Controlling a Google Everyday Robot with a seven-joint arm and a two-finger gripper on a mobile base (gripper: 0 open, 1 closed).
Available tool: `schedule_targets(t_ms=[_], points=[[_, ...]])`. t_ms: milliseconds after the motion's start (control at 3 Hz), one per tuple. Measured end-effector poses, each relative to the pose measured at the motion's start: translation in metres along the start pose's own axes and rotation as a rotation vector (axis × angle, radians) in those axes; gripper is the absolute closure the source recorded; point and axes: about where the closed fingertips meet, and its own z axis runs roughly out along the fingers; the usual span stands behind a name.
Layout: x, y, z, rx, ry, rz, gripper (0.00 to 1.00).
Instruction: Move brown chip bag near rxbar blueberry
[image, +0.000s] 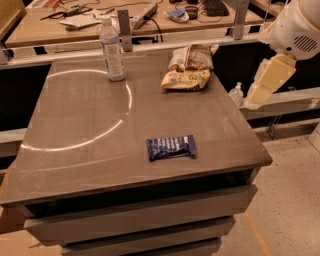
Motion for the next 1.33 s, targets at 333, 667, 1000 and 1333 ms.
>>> schedule_targets(t_ms=[333,667,1000,1333], points=[[-0.004,-0.044,0.017,0.067,-0.122,0.088,0.0],[0.016,-0.085,0.056,0.095,-0.281,0.203,0.0],[0.027,-0.095,0.074,0.099,-0.318,0.25,0.0],[0.024,-0.105,0.091,0.107,-0.331,0.329,0.0]])
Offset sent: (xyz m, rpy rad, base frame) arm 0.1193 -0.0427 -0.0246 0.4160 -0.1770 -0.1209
